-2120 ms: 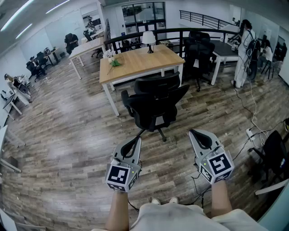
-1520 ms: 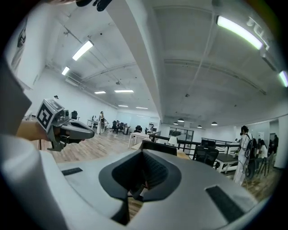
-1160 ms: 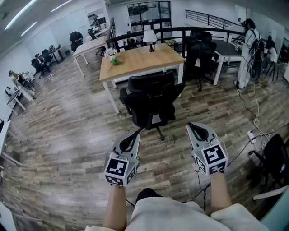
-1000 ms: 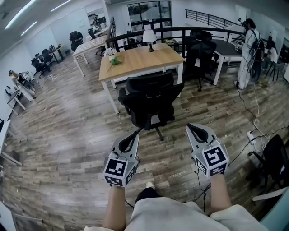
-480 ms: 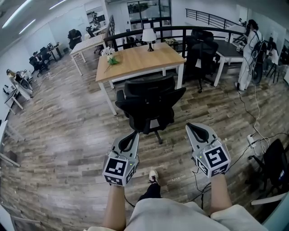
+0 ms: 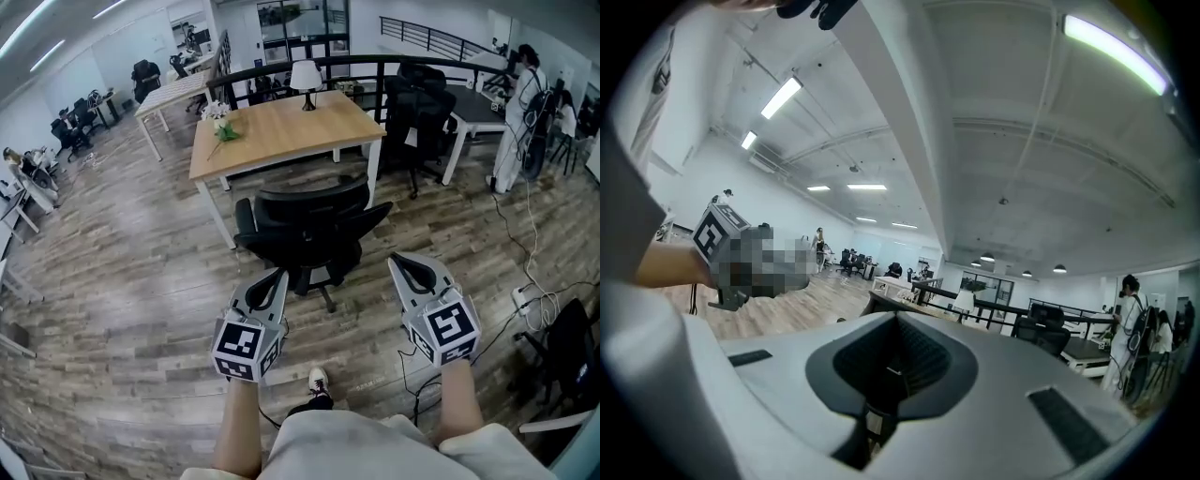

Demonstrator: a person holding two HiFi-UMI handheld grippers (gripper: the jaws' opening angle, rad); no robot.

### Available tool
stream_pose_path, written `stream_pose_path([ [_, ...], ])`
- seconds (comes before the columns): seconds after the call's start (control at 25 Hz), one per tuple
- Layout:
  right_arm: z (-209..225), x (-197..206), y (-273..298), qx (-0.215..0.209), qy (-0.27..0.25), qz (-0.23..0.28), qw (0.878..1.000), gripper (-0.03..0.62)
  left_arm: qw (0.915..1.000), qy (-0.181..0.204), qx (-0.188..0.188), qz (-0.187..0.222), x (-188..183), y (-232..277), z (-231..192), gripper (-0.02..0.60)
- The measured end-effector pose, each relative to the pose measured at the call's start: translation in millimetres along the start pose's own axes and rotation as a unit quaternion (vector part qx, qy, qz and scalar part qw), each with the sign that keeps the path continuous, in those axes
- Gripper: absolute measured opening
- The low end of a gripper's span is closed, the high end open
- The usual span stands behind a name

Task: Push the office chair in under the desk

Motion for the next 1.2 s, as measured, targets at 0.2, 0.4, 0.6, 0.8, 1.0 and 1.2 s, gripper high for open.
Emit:
stream_pose_path([
  [0.2,15,1,29,0.004,-0.005,-0.008,1.000,0.025,1.0000,0.000,0.004,-0.007,1,25,-18,0.015],
  [0.4,27,8,57,-0.004,-0.010,-0.030,0.999,0.023,0.9995,0.000,0.004,-0.032,6,51,-36,0.015],
  [0.6,36,9,87,-0.021,-0.023,-0.052,0.998,0.025,0.9980,0.000,-0.005,-0.063,6,74,-61,0.020],
  [0.8,39,4,117,-0.051,-0.064,-0.061,0.995,0.025,0.9972,0.025,-0.013,-0.070,2,93,-83,0.040],
  [1.0,46,0,142,-0.047,-0.098,-0.062,0.992,0.025,0.9951,0.063,-0.003,-0.077,-1,115,-98,0.106],
  [1.2,54,-1,155,-0.052,-0.105,-0.053,0.992,0.102,0.9901,0.110,0.012,-0.086,-5,132,-104,0.140],
])
Point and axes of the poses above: the fingertips, and each gripper's own axes: y forward along the fingers, z to its right, x out of its underside, the point moved 9 cm from there along -y, backward along the fingers
